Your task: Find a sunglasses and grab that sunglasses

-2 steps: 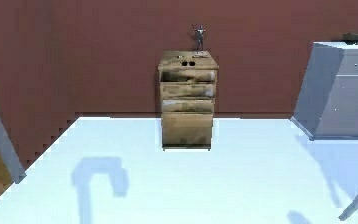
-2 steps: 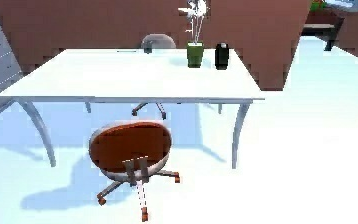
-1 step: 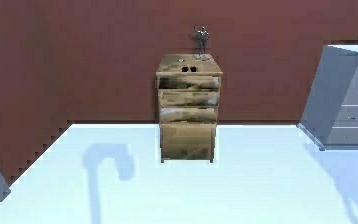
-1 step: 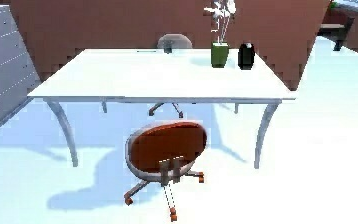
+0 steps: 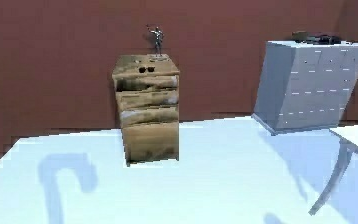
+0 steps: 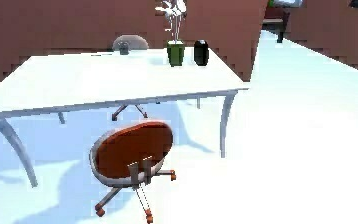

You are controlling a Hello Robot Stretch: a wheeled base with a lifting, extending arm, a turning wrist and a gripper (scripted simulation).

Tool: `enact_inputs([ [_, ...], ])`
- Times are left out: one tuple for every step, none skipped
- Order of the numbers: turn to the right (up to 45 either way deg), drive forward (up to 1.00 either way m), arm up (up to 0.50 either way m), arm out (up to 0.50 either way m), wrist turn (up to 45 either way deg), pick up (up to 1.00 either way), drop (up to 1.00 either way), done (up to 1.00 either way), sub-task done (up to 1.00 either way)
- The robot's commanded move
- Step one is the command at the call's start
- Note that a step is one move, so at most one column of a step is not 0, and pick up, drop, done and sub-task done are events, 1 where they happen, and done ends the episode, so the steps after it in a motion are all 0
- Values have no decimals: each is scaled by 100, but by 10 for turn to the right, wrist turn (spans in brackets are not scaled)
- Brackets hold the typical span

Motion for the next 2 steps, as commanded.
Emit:
enact_inputs([
  [0, 50, 0, 0, 0, 0, 0, 0, 0],
  [240, 0, 0, 0, 0, 0, 0, 0, 0],
])
